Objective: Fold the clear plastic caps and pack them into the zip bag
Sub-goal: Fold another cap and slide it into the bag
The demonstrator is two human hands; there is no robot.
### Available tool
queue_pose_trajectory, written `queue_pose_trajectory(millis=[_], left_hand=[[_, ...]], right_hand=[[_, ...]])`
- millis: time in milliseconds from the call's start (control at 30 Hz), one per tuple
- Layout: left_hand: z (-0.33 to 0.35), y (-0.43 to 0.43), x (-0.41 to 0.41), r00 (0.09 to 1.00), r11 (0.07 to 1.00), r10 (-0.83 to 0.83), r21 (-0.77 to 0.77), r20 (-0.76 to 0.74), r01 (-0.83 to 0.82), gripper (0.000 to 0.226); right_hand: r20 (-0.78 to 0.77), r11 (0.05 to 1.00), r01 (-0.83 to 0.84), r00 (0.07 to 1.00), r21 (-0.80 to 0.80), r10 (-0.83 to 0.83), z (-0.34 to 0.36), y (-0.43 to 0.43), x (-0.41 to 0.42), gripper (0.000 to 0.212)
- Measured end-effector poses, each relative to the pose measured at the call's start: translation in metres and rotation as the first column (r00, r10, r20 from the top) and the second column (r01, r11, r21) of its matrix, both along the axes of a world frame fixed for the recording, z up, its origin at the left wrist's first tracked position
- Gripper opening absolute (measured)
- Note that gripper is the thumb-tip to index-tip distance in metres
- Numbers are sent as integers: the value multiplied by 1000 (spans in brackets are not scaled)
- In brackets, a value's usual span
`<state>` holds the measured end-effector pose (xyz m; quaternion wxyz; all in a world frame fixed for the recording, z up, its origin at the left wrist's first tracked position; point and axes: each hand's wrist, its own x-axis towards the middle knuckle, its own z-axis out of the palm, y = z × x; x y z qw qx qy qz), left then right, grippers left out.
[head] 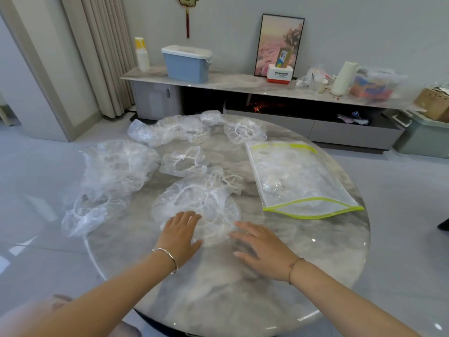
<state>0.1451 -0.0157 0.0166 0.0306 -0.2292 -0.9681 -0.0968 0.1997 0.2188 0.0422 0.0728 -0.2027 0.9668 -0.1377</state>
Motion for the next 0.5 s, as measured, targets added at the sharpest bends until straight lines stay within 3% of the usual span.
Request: queue_pose_trajectory(millis=[67, 200, 400, 500], left_hand=[[-4, -10, -9, 999, 998, 40, -51, 37, -38, 62], [-2, -18, -23, 992, 993, 121, 12, 42, -121, 44], [-1, -20, -33, 983, 972, 173, 170, -63, -161, 5], [-4, -18, -36, 979, 964, 177, 217, -100, -152, 12]], right_hand=[[104, 997, -49, 994, 52, 43, -10, -15, -3, 87], [196, 994, -41, 980, 98, 21, -28, -27, -18, 98], [170, 993, 58, 983, 101, -74, -36, -40, -46, 54], [159, 992, 66, 984, 108, -82, -37, -42, -49, 54]])
